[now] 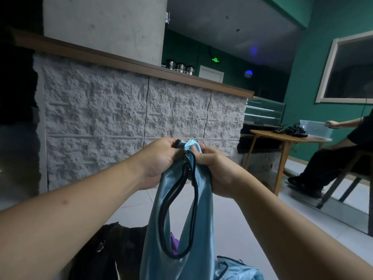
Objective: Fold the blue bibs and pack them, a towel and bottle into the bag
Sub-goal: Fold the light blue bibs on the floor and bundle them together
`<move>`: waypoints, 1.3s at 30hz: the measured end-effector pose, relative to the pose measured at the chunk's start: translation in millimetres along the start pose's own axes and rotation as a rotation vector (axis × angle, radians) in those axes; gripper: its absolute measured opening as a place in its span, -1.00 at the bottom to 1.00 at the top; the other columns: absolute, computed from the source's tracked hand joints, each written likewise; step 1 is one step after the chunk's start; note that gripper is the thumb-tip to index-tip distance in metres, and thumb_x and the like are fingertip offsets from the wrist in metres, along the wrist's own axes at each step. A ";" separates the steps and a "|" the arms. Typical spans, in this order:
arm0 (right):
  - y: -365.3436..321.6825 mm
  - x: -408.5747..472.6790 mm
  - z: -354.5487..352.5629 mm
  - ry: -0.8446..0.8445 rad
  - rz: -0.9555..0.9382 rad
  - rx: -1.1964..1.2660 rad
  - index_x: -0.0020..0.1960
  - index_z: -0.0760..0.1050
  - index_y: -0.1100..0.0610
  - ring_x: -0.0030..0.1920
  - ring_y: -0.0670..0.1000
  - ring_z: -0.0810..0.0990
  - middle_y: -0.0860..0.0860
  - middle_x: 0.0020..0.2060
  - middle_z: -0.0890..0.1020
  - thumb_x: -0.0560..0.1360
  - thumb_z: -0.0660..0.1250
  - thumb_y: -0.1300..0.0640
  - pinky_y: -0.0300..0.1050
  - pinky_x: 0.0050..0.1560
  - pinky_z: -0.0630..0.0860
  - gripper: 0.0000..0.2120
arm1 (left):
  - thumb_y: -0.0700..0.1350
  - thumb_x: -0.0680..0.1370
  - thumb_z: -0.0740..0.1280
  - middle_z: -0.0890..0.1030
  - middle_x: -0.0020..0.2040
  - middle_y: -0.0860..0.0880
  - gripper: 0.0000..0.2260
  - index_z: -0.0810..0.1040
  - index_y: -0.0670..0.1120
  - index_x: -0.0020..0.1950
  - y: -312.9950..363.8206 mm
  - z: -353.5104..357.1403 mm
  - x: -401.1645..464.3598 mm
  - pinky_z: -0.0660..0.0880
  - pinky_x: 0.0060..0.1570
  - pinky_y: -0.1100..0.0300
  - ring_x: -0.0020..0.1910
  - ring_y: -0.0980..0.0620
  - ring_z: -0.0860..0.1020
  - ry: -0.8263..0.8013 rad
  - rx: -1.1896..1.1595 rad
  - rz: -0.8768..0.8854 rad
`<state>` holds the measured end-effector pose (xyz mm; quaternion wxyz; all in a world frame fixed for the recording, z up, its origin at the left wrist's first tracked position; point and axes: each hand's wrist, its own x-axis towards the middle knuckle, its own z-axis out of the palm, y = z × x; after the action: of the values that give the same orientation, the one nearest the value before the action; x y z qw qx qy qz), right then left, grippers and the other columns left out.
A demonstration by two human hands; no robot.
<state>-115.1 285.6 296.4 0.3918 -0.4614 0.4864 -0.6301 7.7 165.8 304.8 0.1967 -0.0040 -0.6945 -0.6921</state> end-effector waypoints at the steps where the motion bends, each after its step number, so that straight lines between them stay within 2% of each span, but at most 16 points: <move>1: 0.0 0.7 -1.5 -0.013 0.007 -0.003 0.28 0.48 0.23 -0.13 0.11 0.63 0.16 -0.10 0.64 0.53 0.31 0.18 -0.02 -0.10 0.65 -0.66 | -0.21 0.60 0.38 0.60 0.06 -0.40 -0.80 0.64 -0.27 0.18 -0.5 0.3 0.2 0.46 0.18 -0.48 0.00 -0.33 0.56 0.015 0.003 -0.008; 5: 1.2 6.4 -6.3 -0.042 0.005 -0.013 0.42 0.43 0.24 -0.05 0.16 0.64 0.21 0.01 0.66 0.63 0.31 0.14 0.04 -0.02 0.67 -0.61 | -0.24 0.58 0.39 0.62 -0.03 -0.33 -0.80 0.61 -0.31 0.16 -2.9 0.0 1.9 0.65 -0.09 -0.12 -0.16 -0.21 0.61 0.026 0.012 0.010; 8: 11.7 9.6 -8.1 0.148 -0.041 -0.079 0.49 0.40 0.11 0.07 0.22 0.69 0.20 0.14 0.69 0.57 0.44 0.12 0.17 0.16 0.63 -0.47 | -0.24 0.41 0.49 0.66 -0.13 -0.25 -0.80 0.66 -0.24 0.01 -0.1 0.7 5.0 0.63 -0.06 -0.05 -0.17 -0.19 0.64 0.132 0.053 0.083; 10: 18.7 4.7 -6.5 0.373 -0.197 -0.243 0.33 0.53 0.11 0.05 0.19 0.71 0.14 0.05 0.72 0.55 0.48 0.07 0.21 0.21 0.59 -0.62 | -0.27 0.50 0.45 0.68 -0.15 -0.23 -0.91 0.66 -0.21 -0.01 3.1 -0.1 9.4 0.65 -0.05 -0.11 -0.18 -0.20 0.66 0.253 0.091 0.132; 12: 23.3 -3.7 -6.3 0.425 -0.398 -0.358 0.03 0.59 0.21 -0.17 0.14 0.60 0.09 -0.18 0.65 0.49 0.50 0.07 0.05 0.00 0.56 -0.76 | -0.25 0.62 0.35 0.70 -0.11 -0.26 -0.91 0.65 -0.24 0.02 4.6 -4.3 15.1 0.66 -0.05 -0.20 -0.16 -0.26 0.68 0.377 0.107 0.156; 15: 28.2 -12.8 -6.0 0.258 -0.361 -0.530 -0.19 0.64 0.23 -0.26 0.08 0.52 0.10 -0.30 0.61 0.45 0.51 0.09 0.01 -0.16 0.46 -0.80 | -0.16 0.64 0.37 0.70 -0.09 -0.30 -0.87 0.64 -0.19 -0.05 3.8 -10.2 23.7 0.61 -0.02 -0.32 -0.18 -0.21 0.66 0.487 0.185 0.183; 17: 31.5 -16.1 -5.2 0.121 -0.230 -0.749 -0.11 0.73 0.15 -0.22 -0.02 0.63 -0.01 -0.24 0.70 0.48 0.54 0.10 -0.11 -0.11 0.56 -0.88 | -0.12 0.63 0.37 0.70 -0.11 -0.26 -0.85 0.64 -0.14 -0.10 4.0 -15.4 28.6 0.61 -0.02 -0.31 -0.15 -0.19 0.67 0.557 0.234 0.189; 19: 34.6 -18.8 -2.6 0.030 -0.149 -1.034 0.04 0.75 0.06 -0.20 -0.24 0.58 -0.15 -0.21 0.63 0.49 0.54 0.01 -0.37 -0.14 0.43 -0.82 | -0.11 0.64 0.35 0.71 -0.08 -0.24 -0.85 0.64 -0.13 -0.08 6.3 -23.6 32.6 0.63 -0.01 -0.31 -0.07 -0.27 0.69 0.616 0.253 0.182; 22: 44.8 -19.6 -2.9 -0.082 -0.024 -1.320 0.23 0.68 0.03 -0.05 -0.12 0.53 -0.06 0.02 0.55 0.47 0.52 -0.14 -0.24 -0.05 0.45 -0.60 | -0.10 0.61 0.35 0.70 -0.05 -0.28 -0.85 0.64 -0.12 -0.09 10.6 -37.3 35.4 0.61 0.01 -0.37 0.00 -0.36 0.68 0.659 0.225 0.168; 24: 54.3 -19.4 -2.0 -0.124 0.042 -1.379 0.26 0.65 0.04 0.06 0.00 0.57 -0.01 0.14 0.56 0.47 0.53 -0.11 -0.06 0.10 0.55 -0.58 | -0.11 0.59 0.36 0.69 -0.02 -0.30 -0.85 0.63 -0.11 -0.14 12.0 -44.2 36.0 0.59 0.04 -0.39 0.03 -0.38 0.67 0.681 0.202 0.164; 27: 63.0 -13.3 -9.0 -0.025 0.010 -1.308 -0.02 0.68 -0.04 -0.05 -0.03 0.65 -0.04 -0.03 0.68 0.49 0.52 -0.04 0.06 0.06 0.61 -0.88 | -0.08 0.57 0.38 0.68 -0.01 -0.33 -0.85 0.64 -0.12 -0.15 10.7 -61.6 37.1 0.59 0.05 -0.39 0.02 -0.39 0.67 0.690 0.203 0.174; 29: 60.9 -9.8 -17.9 0.093 0.011 -1.162 -0.15 0.63 -0.03 -0.20 -0.10 0.63 -0.04 -0.19 0.71 0.49 0.53 0.04 -0.08 -0.11 0.61 -0.91 | -0.02 0.57 0.38 0.68 -0.04 -0.32 -0.82 0.63 -0.11 -0.10 6.4 -79.1 37.0 0.63 -0.06 -0.24 -0.09 -0.32 0.68 0.719 0.285 0.186; 31: 56.3 -11.5 -20.7 0.149 0.027 -0.817 -0.12 0.65 0.09 -0.23 -0.12 0.64 -0.05 -0.25 0.72 0.51 0.49 0.24 -0.24 -0.20 0.56 -0.92 | 0.01 0.55 0.36 0.63 -0.16 -0.24 -0.80 0.61 -0.13 -0.07 0.1 -98.3 34.9 0.48 -0.21 -0.01 -0.21 -0.13 0.58 0.799 0.401 0.186; 33: 49.7 -13.6 -22.3 0.156 0.018 -0.549 -0.03 0.65 0.26 -0.15 0.03 0.71 0.09 -0.17 0.74 0.50 0.41 0.42 -0.16 -0.18 0.62 -0.87 | -0.03 0.57 0.36 0.64 -0.19 -0.13 -0.86 0.62 -0.10 -0.07 -5.5 -112.5 32.8 0.44 -0.25 0.02 -0.24 -0.09 0.54 0.887 0.513 0.188; 36: 40.1 -11.1 -22.4 0.166 -0.021 -0.426 0.05 0.62 0.34 -0.08 0.18 0.73 0.22 -0.07 0.73 0.48 0.40 0.48 0.02 -0.15 0.68 -0.83 | -0.09 0.61 0.34 0.68 -0.12 -0.12 -0.92 0.62 -0.02 -0.05 -13.2 -122.5 35.4 0.55 -0.19 -0.05 -0.13 -0.19 0.63 0.921 0.605 0.195; 39: 34.0 -6.9 -19.3 0.162 -0.040 -0.328 0.10 0.62 0.35 -0.03 0.23 0.71 0.31 -0.01 0.71 0.48 0.36 0.52 0.10 0.02 0.68 -0.77 | -0.06 0.67 0.29 0.64 -0.06 -0.19 -0.88 0.55 -0.02 -0.05 -18.5 -125.1 39.8 0.41 -0.22 0.04 -0.18 -0.12 0.52 0.880 0.577 0.168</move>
<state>-130.4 289.6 260.0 0.2583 -0.4764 0.6032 -0.5852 -0.7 33.9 293.8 0.5174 0.2854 -0.7056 -0.3911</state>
